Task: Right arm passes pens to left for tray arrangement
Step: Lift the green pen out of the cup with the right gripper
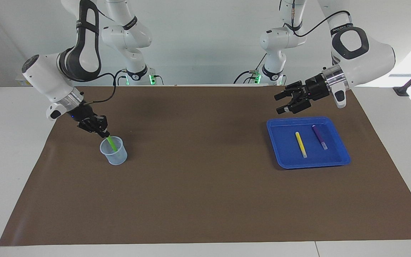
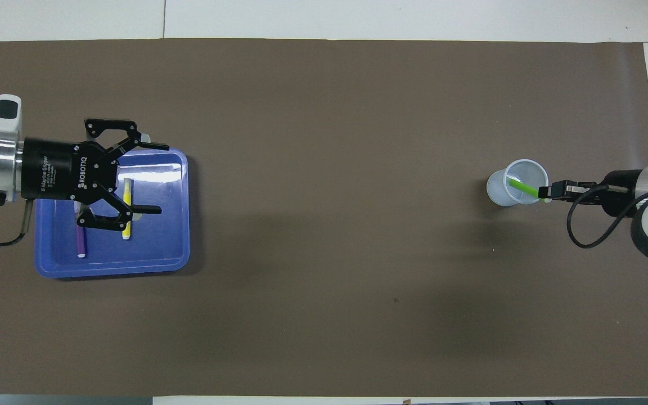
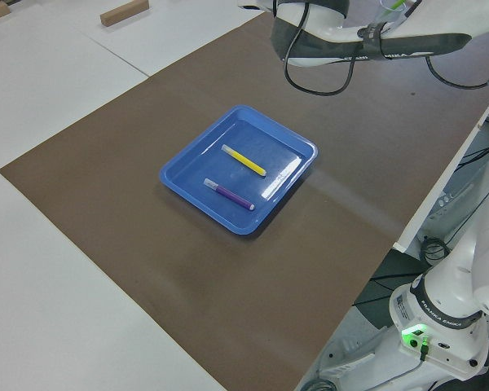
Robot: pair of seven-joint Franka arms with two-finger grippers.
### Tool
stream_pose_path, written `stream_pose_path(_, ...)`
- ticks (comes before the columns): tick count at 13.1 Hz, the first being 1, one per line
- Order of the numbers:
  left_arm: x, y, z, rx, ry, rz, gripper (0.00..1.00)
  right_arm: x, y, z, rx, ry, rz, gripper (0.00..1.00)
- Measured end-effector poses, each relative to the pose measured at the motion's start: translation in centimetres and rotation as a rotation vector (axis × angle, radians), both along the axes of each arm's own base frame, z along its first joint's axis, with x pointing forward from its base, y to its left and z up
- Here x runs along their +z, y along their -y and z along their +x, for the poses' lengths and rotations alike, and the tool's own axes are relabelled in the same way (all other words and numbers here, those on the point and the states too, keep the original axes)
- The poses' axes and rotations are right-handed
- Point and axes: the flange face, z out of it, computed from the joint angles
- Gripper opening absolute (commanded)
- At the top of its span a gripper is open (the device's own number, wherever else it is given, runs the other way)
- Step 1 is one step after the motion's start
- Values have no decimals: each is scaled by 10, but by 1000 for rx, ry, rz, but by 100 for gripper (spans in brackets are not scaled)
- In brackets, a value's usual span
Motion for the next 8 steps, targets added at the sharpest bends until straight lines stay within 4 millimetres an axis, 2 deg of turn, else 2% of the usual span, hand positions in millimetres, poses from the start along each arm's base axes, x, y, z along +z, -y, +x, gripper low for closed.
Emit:
stream_pose_path(4, 0, 0, 1, 8, -2, 2, 100, 64, -13, -23, 44, -30, 43, 0)
stream_pose_path(6, 1, -1, 1, 12, -2, 2, 100, 89, -19, -39, 79, -26, 41, 0)
stream_pose_path(8, 1, 2, 0, 7, -1, 3, 100, 104, -31, -46, 113, -14, 35, 0)
